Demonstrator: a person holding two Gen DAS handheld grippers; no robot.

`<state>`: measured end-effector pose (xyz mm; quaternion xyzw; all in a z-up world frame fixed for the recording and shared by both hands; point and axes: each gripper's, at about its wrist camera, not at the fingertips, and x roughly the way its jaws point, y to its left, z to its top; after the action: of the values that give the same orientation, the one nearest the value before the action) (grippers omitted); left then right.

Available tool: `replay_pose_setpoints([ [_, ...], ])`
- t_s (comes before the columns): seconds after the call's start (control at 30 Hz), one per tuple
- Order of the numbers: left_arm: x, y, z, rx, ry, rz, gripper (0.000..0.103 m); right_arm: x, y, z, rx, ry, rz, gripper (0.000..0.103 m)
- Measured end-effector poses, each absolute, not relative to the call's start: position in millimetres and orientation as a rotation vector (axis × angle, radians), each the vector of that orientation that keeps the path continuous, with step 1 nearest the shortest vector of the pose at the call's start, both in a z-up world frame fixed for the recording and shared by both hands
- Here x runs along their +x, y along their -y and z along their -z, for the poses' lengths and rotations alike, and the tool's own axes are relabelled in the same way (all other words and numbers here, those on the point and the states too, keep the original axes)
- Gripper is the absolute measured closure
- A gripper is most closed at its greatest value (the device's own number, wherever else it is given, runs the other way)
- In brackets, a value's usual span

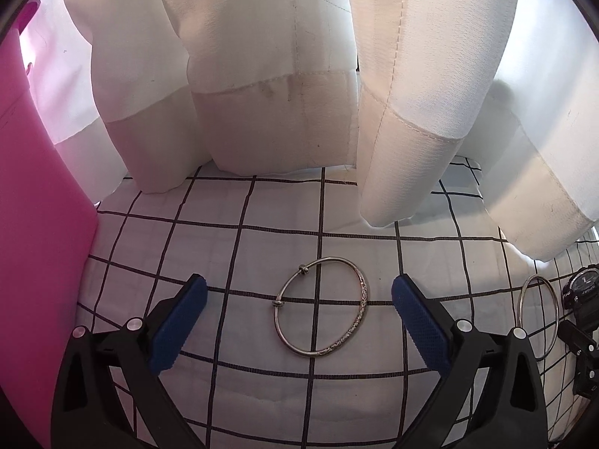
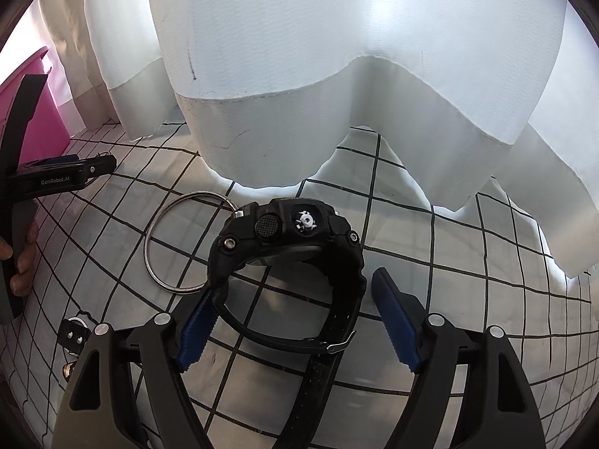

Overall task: Organize jewelry
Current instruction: 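Grasp the silver bangle with the left gripper while the right grasps and lifts the black watch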

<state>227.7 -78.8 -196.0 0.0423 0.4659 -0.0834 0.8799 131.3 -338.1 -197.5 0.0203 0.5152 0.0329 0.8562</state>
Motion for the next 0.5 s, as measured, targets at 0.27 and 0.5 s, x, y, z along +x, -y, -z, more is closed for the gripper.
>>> replay_pose_setpoints([
  [0.27, 205.0, 89.5, 192.2, 0.114, -0.941, 0.214, 0.057, 121.3, 333.4, 195.4, 0.049, -1.068, -0.066, 0.037],
  [0.5, 189.4, 91.1, 190.9, 0.113, -0.941, 0.217, 0.058, 112.6, 334.1, 192.4, 0.071, -1.058, -0.058, 0.038],
])
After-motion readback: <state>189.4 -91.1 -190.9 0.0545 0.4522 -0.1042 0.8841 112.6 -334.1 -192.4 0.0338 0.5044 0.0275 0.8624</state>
